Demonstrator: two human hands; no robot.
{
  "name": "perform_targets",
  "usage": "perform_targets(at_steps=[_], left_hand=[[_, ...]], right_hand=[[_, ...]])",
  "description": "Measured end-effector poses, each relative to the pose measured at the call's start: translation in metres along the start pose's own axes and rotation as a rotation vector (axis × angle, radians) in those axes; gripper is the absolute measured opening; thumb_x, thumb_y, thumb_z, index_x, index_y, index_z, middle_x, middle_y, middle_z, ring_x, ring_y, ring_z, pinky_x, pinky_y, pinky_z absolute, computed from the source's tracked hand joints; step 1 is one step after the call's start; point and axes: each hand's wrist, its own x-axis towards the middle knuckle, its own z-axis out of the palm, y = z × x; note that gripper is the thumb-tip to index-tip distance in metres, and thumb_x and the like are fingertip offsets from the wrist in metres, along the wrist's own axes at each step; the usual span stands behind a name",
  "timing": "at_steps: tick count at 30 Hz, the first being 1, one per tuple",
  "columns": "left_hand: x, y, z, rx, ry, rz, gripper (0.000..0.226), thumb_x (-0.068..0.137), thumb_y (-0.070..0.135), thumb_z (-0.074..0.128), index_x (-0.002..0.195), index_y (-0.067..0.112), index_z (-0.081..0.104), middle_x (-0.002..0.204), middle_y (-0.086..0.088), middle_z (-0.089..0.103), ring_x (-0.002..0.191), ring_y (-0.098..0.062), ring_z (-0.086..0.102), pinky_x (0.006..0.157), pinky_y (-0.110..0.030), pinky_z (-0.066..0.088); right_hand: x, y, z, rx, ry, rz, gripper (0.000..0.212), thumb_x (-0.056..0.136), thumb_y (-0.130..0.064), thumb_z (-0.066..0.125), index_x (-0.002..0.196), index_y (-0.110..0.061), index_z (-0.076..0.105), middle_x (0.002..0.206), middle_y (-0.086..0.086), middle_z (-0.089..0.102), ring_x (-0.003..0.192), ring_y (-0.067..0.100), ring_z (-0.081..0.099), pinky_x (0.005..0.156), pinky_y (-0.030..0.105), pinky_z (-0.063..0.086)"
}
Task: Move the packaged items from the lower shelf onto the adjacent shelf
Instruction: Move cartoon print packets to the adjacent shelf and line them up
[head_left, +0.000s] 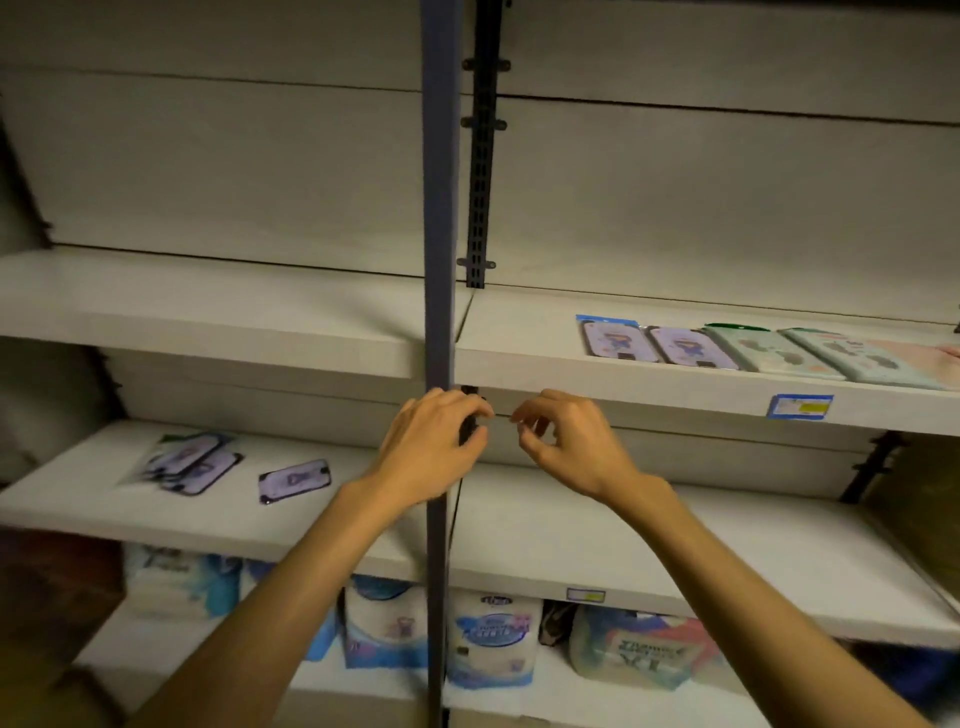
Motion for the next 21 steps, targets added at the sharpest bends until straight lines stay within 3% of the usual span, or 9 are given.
perform_targets(at_steps=[6, 11, 21], left_hand=[[-0.071, -0.105, -0.03, 0.004, -0.125, -0.1, 0.027, 0.095, 0.034, 0.057, 0.12, 0.027, 0.065, 0.115, 0.007, 0.066, 0.106, -0.015, 0.058, 0.087, -0.032, 0.046], [-0.125, -0.195, -0.057, 0.01, -0.171, -0.18, 0.028, 0.094, 0.037, 0.057, 0.119, 0.029, 0.066, 0.118, 0.007, 0.066, 0.107, -0.014, 0.06, 0.078, -0.024, 0.041], [-0.188, -0.338, -0.078, 0.055, -0.269, -0.34, 0.03, 0.094, 0.04, 0.052, 0.121, 0.032, 0.061, 0.121, 0.004, 0.065, 0.105, -0.018, 0.061, 0.089, -0.037, 0.048]], right_hand=[[0.012, -0.076, 0.085, -0.011, -0.154, 0.044, 0.022, 0.086, -0.029, 0.058, 0.101, -0.022, 0.072, 0.095, -0.003, 0.07, 0.079, 0.015, 0.064, 0.071, 0.037, 0.055], [0.025, -0.136, 0.16, 0.007, -0.236, 0.149, 0.025, 0.086, -0.033, 0.057, 0.104, -0.026, 0.072, 0.098, -0.011, 0.071, 0.08, 0.011, 0.066, 0.073, 0.038, 0.058], [0.038, -0.208, 0.291, 0.016, -0.385, 0.364, 0.031, 0.087, -0.034, 0.058, 0.115, -0.026, 0.067, 0.106, -0.007, 0.071, 0.09, 0.016, 0.065, 0.078, 0.033, 0.054]])
